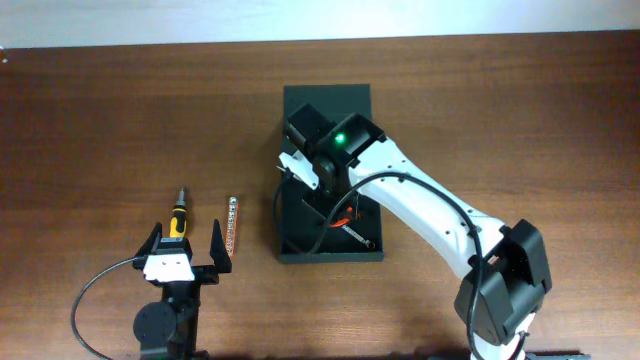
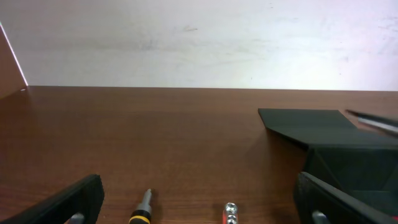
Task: Pack container
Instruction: 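Lift the orange pliers and carry them over the box, then lower the orange pliers into the box and open the right gripper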
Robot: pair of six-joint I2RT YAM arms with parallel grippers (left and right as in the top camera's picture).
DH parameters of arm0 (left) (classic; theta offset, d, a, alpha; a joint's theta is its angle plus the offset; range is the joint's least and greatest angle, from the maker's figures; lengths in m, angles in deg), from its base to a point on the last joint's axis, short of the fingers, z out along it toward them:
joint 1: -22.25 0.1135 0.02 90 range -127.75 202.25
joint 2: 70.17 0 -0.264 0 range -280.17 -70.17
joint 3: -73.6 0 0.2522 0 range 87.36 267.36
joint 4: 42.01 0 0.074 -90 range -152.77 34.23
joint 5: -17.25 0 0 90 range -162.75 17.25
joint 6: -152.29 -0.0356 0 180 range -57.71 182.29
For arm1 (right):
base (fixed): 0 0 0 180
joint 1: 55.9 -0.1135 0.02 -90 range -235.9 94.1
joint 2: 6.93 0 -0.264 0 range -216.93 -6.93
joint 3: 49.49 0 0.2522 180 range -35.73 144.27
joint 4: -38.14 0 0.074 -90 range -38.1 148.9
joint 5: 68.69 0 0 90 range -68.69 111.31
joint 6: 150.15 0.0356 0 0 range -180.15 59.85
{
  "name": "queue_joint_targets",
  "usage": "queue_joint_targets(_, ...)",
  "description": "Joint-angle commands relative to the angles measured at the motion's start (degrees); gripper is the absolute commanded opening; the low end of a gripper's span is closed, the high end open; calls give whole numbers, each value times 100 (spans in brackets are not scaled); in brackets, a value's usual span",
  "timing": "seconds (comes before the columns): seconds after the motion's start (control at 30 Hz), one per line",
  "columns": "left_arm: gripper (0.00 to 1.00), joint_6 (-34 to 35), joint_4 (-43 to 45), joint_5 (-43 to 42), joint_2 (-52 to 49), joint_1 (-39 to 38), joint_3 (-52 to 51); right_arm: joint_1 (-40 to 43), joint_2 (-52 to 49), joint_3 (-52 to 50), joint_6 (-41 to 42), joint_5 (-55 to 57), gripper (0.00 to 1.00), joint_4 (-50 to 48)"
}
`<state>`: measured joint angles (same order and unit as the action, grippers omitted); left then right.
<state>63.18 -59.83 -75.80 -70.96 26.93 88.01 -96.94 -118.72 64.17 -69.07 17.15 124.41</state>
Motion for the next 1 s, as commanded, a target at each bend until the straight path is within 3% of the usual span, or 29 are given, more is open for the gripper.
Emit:
queue_joint_targets(0.0, 99, -28, -31, -63, 39, 35, -13, -15, 83, -367, 61, -35, 4, -219)
queue_joint_targets(0.23, 99, -28, -31, -63, 39, 35, -13, -15, 83, -1150, 83, -37, 4, -557)
queue_joint_targets(0.97, 99, -28, -31, -63, 39, 35, -13, -13, 76, -2068, 83, -186, 4, -1707)
